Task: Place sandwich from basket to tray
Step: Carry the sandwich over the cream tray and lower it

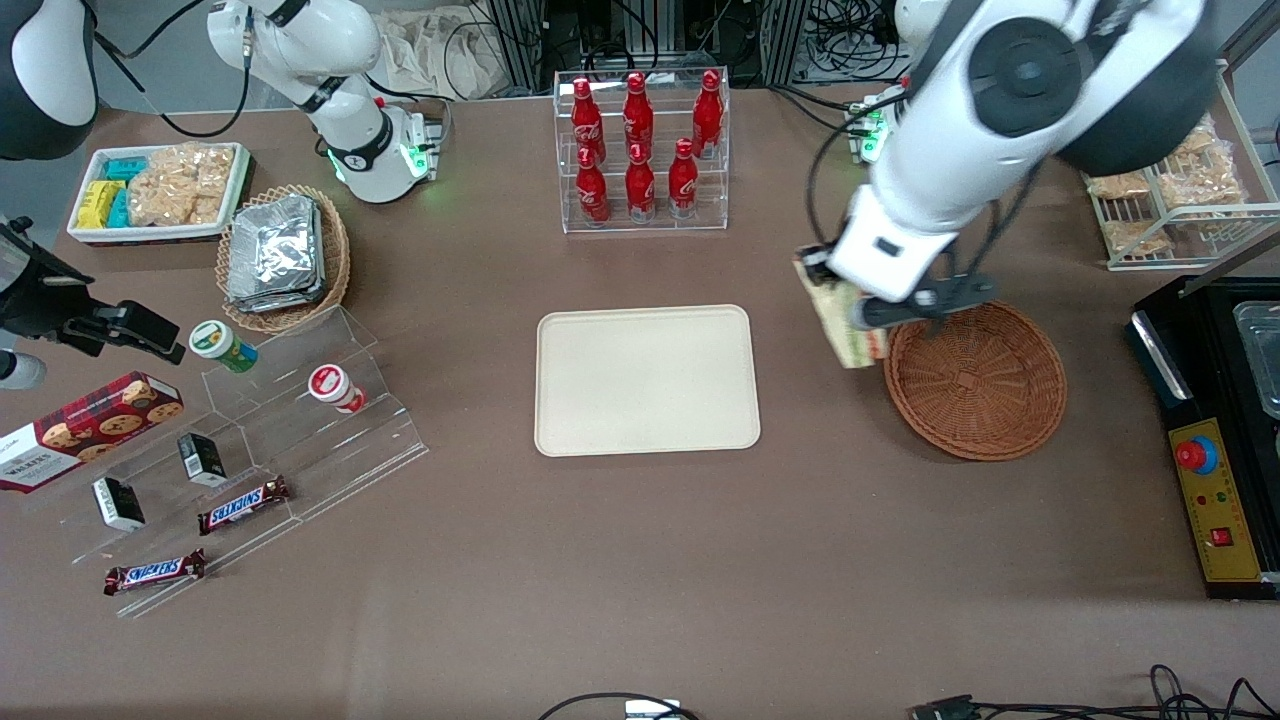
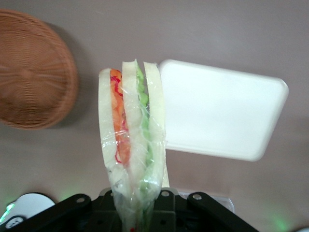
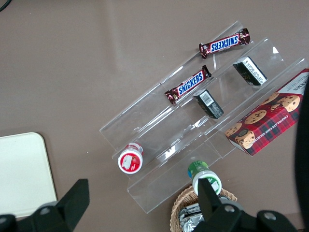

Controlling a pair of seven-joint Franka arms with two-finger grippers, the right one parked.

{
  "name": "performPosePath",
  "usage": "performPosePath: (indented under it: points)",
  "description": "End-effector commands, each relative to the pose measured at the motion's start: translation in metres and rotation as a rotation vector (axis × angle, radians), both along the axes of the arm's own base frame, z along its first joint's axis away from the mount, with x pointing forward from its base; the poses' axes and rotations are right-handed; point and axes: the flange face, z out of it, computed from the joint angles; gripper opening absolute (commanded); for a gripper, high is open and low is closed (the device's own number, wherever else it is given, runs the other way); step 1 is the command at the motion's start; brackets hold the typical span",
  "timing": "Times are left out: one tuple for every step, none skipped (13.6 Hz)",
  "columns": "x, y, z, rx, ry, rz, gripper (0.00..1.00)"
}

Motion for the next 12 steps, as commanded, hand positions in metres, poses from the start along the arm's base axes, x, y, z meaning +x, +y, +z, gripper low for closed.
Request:
performPosePath:
  points:
    - [-0.002, -0.027, -0.018, -0.008, 0.015, -0.07, 0.07]
    - [-0.007, -0.032, -0.041, 0.03, -0.002, -0.135, 0.07]
    - [-0.012, -0.035, -0.061, 0.04, -0.011, -0.162, 0.07]
    - [-0.015, -0.039, -0.084, 0.037, -0.021, -0.177, 0.07]
    - [-0.017, -0.041, -0.107, 0.035, -0.03, -0.18, 0.07]
    - [-0.02, -0.044, -0.129, 0.029, -0.04, -0.185, 0.07]
    - [-0.024, -0.048, -0.156, 0.029, -0.055, -0.196, 0.07]
    - [-0.028, -0.047, -0.183, 0.037, -0.072, -0.21, 0.07]
    - [-0.029, -0.048, -0.204, 0.026, -0.082, -0.214, 0.07]
    - [-0.03, -0.051, -0.227, 0.007, -0.077, -0.217, 0.07]
    - [-0.029, -0.054, -0.249, -0.012, -0.068, -0.217, 0.07]
    - [-0.031, -0.058, -0.267, -0.02, -0.071, -0.227, 0.06]
